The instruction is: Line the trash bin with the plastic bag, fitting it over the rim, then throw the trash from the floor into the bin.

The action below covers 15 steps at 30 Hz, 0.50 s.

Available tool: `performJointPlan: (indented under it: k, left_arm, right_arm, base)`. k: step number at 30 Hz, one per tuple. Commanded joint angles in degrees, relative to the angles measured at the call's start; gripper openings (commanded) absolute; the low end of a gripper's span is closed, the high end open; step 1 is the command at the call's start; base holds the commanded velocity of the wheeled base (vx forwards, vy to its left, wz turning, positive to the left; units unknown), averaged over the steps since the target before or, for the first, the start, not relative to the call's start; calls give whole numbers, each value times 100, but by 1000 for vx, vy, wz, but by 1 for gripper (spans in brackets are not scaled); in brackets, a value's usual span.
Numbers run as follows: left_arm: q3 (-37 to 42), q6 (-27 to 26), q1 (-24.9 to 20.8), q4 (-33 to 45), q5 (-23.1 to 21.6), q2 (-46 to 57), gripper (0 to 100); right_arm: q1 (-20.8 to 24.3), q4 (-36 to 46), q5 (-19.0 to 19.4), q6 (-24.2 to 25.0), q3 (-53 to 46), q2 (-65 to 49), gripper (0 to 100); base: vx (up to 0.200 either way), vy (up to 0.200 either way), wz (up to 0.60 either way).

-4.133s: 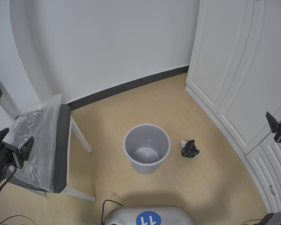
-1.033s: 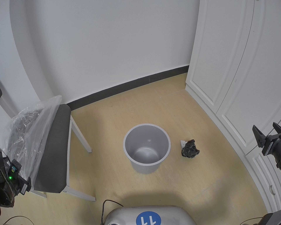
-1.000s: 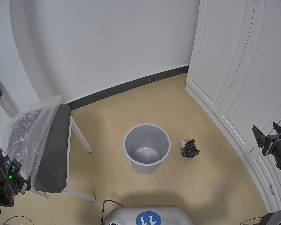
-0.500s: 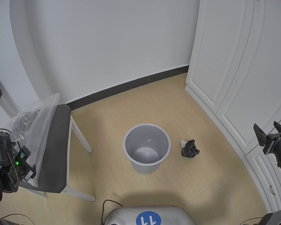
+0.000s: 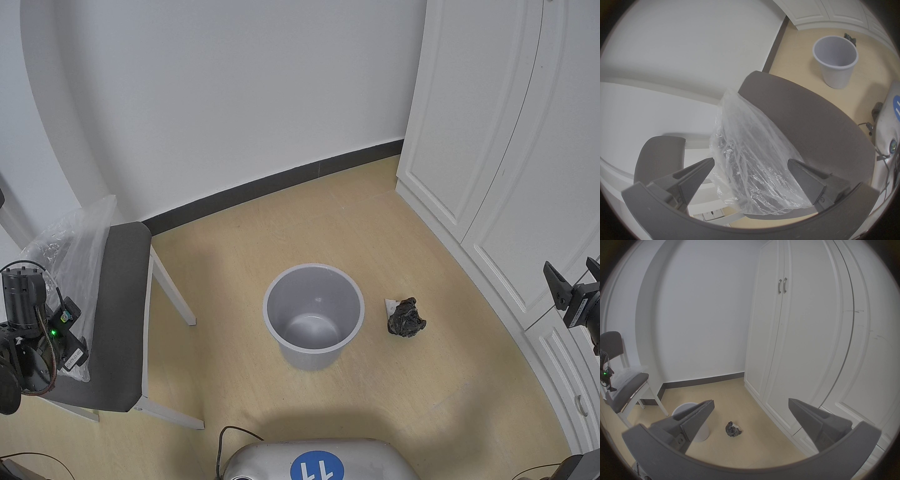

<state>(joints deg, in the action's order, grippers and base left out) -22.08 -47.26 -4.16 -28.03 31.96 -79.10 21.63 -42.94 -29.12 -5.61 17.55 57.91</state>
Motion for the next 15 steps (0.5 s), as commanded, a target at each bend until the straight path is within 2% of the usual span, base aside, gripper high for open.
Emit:
performJointPlan:
  k: [1, 6, 10, 15]
  left_arm:
    - [107, -37, 38, -1, 12, -44, 100]
    - [213, -37, 55, 8, 47, -70, 100]
    - [221, -46, 55, 8, 363, -96, 100]
    - [204, -46, 64, -10, 407, -44, 100]
  right_arm:
    - [-1, 4, 3, -2, -15, 1, 100]
    - [-1, 4, -6, -2, -33, -7, 100]
    - [-1, 4, 3, -2, -33, -7, 100]
    - [-1, 4, 3, -2, -33, -7, 100]
  base:
    - [0, 0, 0]
    - [0, 0, 0]
    - [0, 0, 0]
    - [0, 0, 0]
